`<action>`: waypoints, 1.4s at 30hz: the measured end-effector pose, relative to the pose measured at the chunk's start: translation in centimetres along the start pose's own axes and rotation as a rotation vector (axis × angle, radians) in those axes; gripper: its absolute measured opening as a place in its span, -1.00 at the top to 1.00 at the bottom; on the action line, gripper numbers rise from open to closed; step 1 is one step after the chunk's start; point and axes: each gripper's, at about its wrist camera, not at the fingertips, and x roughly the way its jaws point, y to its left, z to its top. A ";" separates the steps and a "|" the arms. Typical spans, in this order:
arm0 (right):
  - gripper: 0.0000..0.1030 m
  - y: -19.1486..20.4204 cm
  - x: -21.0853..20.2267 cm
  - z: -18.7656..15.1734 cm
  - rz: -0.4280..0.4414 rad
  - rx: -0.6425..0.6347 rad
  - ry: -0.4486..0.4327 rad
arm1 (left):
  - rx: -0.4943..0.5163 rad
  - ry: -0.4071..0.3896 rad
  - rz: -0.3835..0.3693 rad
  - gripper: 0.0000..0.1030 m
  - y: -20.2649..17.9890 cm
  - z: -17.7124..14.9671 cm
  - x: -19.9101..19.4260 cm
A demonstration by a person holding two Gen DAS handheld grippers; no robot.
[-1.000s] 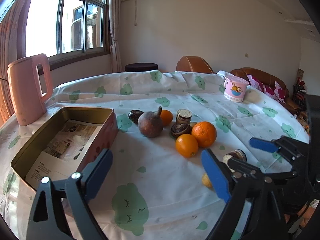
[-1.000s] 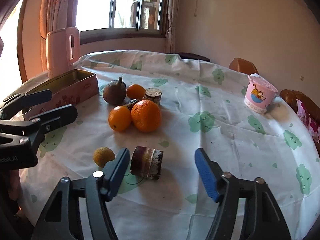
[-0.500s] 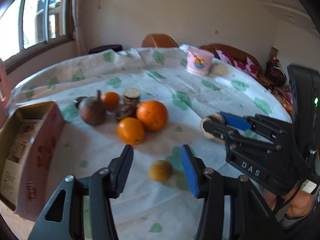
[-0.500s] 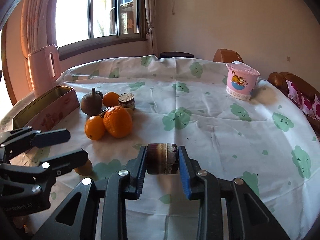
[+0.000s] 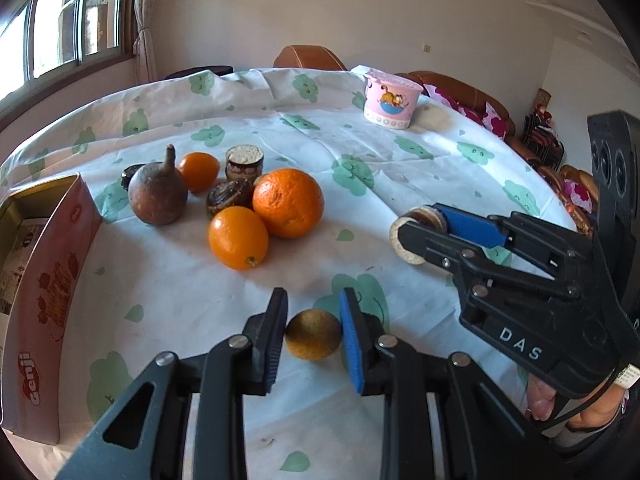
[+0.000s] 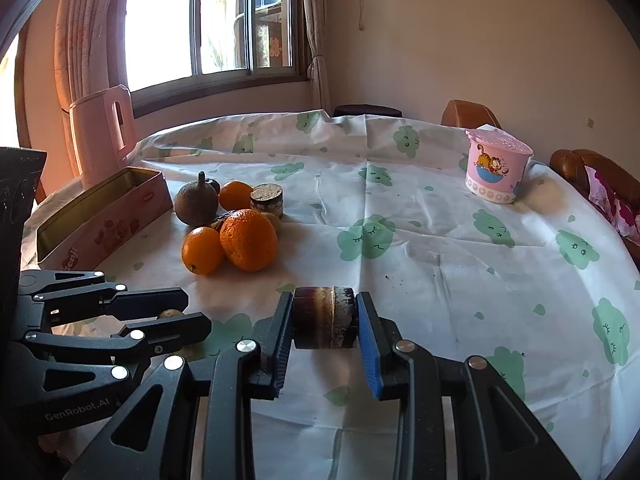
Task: Organize fruits
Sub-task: 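Carry the roll cake in the right gripper while the left gripper carries the yellow fruit to the tin box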
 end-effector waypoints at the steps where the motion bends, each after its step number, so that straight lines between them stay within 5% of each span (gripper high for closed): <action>1: 0.37 0.1 -0.1 0.0 -0.002 -0.003 -0.006 | -0.004 -0.012 0.001 0.45 0.1 0.0 -0.2; 23: 0.37 0.7 -2.0 -0.4 0.039 -0.045 -0.137 | -0.028 -0.207 0.098 0.45 0.4 -0.4 -3.2; 42: 0.37 0.8 -2.8 -0.7 0.042 -0.053 -0.195 | -0.035 -0.291 0.140 0.45 0.4 -1.0 -4.5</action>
